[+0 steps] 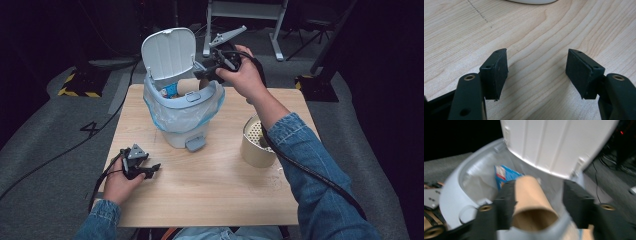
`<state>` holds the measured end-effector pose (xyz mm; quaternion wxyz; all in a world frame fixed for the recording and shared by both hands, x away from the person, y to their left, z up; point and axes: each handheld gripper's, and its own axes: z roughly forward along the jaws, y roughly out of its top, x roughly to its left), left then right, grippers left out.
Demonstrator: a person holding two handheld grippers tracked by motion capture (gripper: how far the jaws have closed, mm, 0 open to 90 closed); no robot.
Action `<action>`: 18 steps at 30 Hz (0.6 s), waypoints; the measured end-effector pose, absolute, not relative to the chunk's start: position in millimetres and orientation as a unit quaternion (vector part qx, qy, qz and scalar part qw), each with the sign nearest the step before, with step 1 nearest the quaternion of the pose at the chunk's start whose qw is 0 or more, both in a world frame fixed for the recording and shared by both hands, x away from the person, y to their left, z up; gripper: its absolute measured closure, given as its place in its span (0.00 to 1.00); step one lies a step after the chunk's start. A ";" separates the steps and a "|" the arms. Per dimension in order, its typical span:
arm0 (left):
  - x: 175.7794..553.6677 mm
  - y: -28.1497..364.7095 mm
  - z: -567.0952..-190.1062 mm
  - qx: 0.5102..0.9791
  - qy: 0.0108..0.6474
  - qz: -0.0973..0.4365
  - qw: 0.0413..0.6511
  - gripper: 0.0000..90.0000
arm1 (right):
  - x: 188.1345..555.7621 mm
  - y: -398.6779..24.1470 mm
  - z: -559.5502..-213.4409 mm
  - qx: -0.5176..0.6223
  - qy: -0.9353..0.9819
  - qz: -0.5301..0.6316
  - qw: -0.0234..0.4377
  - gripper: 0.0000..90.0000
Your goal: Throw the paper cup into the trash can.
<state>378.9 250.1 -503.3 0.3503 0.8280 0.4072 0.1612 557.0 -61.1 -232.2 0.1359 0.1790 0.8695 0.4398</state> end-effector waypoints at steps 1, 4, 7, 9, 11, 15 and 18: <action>379.0 249.9 -503.4 0.828 0.407 0.162 0.351 0.38 | 557.1 -64.1 -232.7 0.180 0.872 0.434 0.137 0.62; 379.0 250.0 -503.3 0.828 0.407 0.162 0.351 0.39 | 556.6 -66.4 -236.6 0.178 0.877 0.424 0.142 0.71; 379.2 249.6 -503.5 0.827 0.408 0.162 0.352 0.39 | 556.6 -59.0 -244.5 0.177 0.889 0.398 0.143 0.75; 379.3 249.6 -503.4 0.826 0.410 0.162 0.351 0.38 | 556.3 -50.8 -250.1 0.174 0.894 0.390 0.138 0.73; 379.4 249.5 -503.7 0.825 0.412 0.159 0.354 0.39 | 555.7 -41.4 -256.3 0.166 0.901 0.374 0.140 0.71; 380.0 250.5 -503.3 0.825 0.410 0.156 0.355 0.38 | 551.5 -34.0 -258.9 0.163 0.904 0.370 0.135 0.67; 380.2 250.4 -503.4 0.825 0.411 0.156 0.355 0.38 | 549.9 -43.9 -249.4 0.176 0.892 0.394 0.134 0.65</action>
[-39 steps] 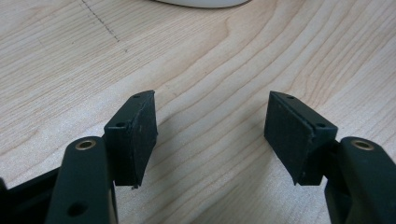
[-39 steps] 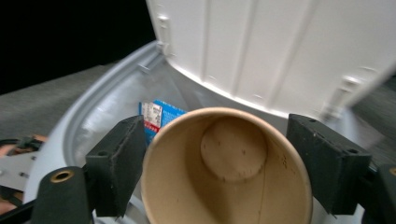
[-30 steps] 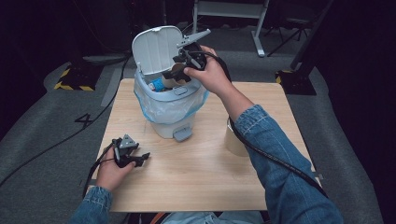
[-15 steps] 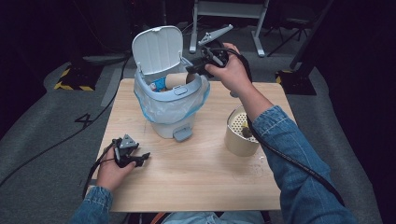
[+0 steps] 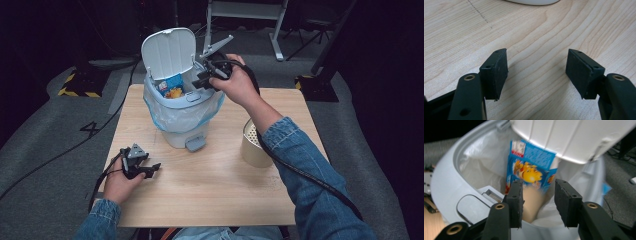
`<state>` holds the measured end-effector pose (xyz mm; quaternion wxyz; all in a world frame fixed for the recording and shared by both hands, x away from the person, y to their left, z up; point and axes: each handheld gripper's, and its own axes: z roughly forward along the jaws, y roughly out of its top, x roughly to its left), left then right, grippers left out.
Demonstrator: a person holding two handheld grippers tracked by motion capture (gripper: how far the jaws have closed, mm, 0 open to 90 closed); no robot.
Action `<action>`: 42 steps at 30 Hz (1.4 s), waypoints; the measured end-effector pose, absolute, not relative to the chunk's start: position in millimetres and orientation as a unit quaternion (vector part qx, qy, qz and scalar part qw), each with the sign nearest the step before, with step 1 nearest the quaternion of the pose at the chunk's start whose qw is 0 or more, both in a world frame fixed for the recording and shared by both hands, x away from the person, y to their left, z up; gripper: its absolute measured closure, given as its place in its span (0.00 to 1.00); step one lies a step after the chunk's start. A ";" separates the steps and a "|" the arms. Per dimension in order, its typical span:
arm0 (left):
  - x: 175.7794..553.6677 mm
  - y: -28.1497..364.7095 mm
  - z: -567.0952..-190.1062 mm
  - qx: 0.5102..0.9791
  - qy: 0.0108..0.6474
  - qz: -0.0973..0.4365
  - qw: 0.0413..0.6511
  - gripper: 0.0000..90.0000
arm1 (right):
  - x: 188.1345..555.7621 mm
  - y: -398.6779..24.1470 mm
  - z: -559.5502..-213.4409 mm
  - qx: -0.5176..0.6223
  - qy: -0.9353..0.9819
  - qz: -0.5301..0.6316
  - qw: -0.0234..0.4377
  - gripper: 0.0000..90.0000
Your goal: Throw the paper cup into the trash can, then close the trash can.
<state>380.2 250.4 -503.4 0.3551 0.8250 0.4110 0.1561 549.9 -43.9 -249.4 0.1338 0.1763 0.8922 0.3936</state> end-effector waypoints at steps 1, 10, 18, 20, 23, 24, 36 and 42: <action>380.2 250.2 -503.4 0.825 0.411 0.156 0.355 0.38 | 549.8 -48.3 -246.4 0.177 0.889 0.400 0.136 0.64; 380.8 250.6 -503.5 0.824 0.412 0.155 0.357 0.38 | 532.9 -98.1 -235.6 0.179 0.876 0.427 0.135 0.46; 380.9 250.3 -503.4 0.825 0.410 0.156 0.355 0.38 | 509.4 -152.4 -226.6 0.184 0.861 0.455 0.135 0.41; 381.2 250.5 -503.4 0.826 0.408 0.157 0.355 0.38 | 503.6 -165.0 -224.8 0.187 0.858 0.458 0.138 0.40; 381.7 251.1 -503.3 0.827 0.406 0.157 0.355 0.38 | 495.1 -182.7 -224.0 0.190 0.855 0.464 0.135 0.40; 381.8 251.0 -503.2 0.827 0.406 0.158 0.355 0.38 | 492.5 -188.3 -224.2 0.192 0.853 0.465 0.135 0.40; 382.0 249.7 -503.4 0.828 0.406 0.160 0.352 0.38 | 463.4 -248.9 -241.7 0.216 0.842 0.473 0.140 0.38; 382.0 250.1 -503.3 0.828 0.406 0.161 0.351 0.38 | 451.5 -277.9 -265.8 0.230 0.841 0.470 0.139 0.35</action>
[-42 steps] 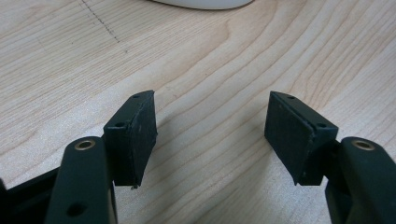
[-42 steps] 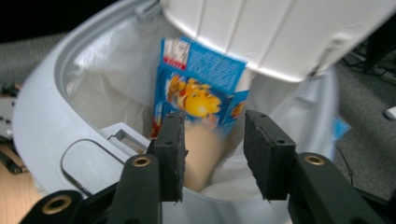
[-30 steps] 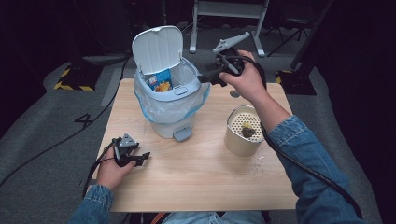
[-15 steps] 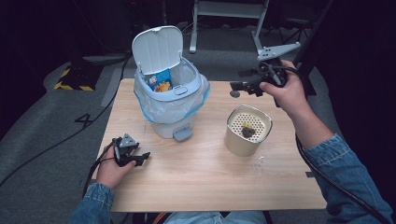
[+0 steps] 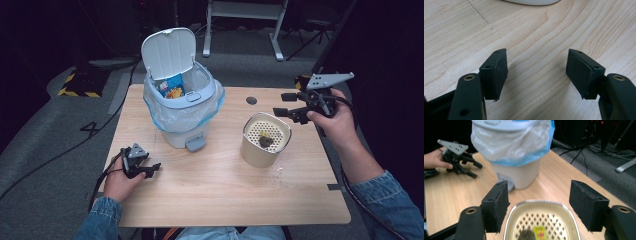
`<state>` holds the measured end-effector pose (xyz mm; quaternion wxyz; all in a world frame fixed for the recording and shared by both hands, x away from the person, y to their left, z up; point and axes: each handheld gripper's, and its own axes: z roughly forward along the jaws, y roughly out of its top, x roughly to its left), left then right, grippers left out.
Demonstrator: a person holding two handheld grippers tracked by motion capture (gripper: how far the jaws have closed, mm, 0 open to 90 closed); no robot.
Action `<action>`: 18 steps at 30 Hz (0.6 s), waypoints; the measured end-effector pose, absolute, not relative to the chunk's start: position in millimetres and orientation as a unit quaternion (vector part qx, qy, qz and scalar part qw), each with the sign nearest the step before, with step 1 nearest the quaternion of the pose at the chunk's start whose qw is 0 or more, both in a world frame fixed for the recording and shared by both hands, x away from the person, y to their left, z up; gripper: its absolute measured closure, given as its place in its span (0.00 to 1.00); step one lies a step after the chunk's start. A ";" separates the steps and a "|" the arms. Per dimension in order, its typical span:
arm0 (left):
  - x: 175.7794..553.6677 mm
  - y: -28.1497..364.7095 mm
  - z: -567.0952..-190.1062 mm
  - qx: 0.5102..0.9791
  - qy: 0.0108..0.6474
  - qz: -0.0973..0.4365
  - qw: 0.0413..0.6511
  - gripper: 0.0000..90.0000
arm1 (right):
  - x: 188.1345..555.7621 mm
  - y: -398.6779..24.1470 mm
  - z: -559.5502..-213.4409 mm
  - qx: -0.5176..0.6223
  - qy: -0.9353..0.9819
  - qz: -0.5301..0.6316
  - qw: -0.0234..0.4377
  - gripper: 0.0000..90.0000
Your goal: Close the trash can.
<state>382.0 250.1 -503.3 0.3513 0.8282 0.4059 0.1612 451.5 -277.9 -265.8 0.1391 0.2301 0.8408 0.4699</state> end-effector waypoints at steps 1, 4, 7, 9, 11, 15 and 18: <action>382.0 250.1 -503.2 0.828 0.407 0.161 0.351 0.38 | 449.7 -283.0 -270.3 0.232 0.841 0.469 0.136 0.34; 382.0 250.1 -503.2 0.828 0.408 0.162 0.350 0.38 | 444.3 -297.9 -283.5 0.239 0.841 0.466 0.136 0.32; 382.1 250.6 -503.3 0.825 0.411 0.161 0.353 0.39 | 437.7 -313.1 -296.3 0.247 0.841 0.461 0.138 0.31; 382.0 250.7 -503.4 0.823 0.414 0.160 0.355 0.40 | 432.9 -322.8 -306.2 0.252 0.841 0.459 0.138 0.29; 381.9 250.7 -503.5 0.822 0.415 0.161 0.355 0.41 | 426.2 -333.5 -318.5 0.258 0.841 0.454 0.142 0.29; 381.2 252.3 -503.2 0.821 0.418 0.160 0.356 0.43 | 413.9 -352.7 -341.7 0.275 0.836 0.454 0.141 0.31; 380.5 253.8 -502.5 0.820 0.418 0.159 0.358 0.44 | 407.9 -368.1 -362.5 0.293 0.826 0.461 0.142 0.29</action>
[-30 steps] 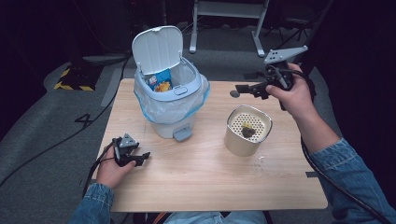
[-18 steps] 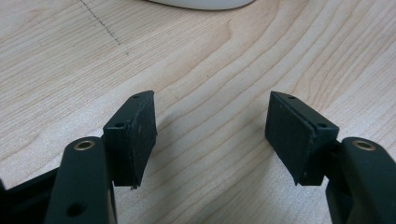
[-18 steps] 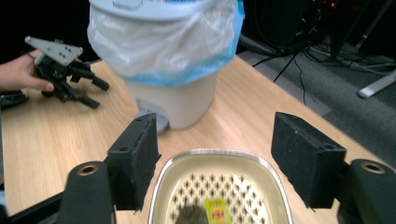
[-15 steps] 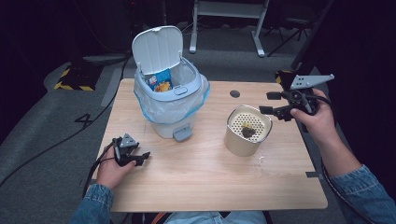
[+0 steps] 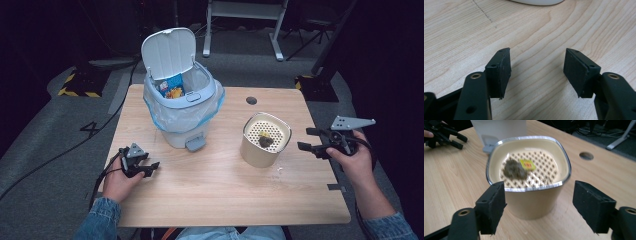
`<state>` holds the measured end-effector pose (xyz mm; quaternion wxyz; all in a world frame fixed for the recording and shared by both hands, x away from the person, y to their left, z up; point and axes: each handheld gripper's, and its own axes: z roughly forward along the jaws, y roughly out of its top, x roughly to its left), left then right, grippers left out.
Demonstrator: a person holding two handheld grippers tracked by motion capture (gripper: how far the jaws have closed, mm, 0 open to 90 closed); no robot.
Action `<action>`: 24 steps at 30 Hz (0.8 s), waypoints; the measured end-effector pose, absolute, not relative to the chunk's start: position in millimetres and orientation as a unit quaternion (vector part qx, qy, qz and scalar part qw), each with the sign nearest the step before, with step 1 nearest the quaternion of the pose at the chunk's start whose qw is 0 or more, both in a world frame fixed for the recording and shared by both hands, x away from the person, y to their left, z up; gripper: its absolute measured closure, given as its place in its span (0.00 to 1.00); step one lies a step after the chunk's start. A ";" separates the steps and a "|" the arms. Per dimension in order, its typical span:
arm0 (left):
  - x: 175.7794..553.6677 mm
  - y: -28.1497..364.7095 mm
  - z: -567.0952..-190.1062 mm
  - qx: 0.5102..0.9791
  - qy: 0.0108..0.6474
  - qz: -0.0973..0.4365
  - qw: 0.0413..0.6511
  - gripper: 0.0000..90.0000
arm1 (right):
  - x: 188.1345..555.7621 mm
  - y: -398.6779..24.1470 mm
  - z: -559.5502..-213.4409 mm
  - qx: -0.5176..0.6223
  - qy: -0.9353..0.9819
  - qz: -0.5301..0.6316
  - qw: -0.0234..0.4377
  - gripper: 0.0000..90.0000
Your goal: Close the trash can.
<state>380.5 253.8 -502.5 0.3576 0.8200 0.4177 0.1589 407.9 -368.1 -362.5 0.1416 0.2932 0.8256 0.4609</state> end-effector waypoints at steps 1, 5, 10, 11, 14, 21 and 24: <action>380.2 254.5 -501.8 0.821 0.416 0.159 0.358 0.45 | 406.9 -373.3 -369.9 0.300 0.822 0.464 0.139 0.27; 377.9 256.9 -496.9 0.818 0.416 0.157 0.365 0.45 | 404.7 -388.6 -403.0 0.330 0.815 0.458 0.131 0.23; 373.1 258.6 -483.7 0.808 0.413 0.153 0.390 0.44 | 406.5 -390.5 -443.0 0.348 0.824 0.434 0.107 0.23; 372.2 259.2 -480.9 0.808 0.413 0.152 0.392 0.44 | 408.0 -389.4 -451.2 0.350 0.826 0.429 0.104 0.22; 369.4 261.0 -471.2 0.802 0.411 0.152 0.407 0.44 | 411.2 -386.1 -466.6 0.352 0.833 0.416 0.101 0.22; 367.1 262.1 -458.8 0.801 0.411 0.162 0.405 0.44 | 415.8 -378.3 -492.8 0.347 0.848 0.387 0.102 0.22; 366.6 261.8 -453.6 0.799 0.413 0.162 0.407 0.44 | 414.7 -375.8 -500.3 0.347 0.847 0.385 0.117 0.20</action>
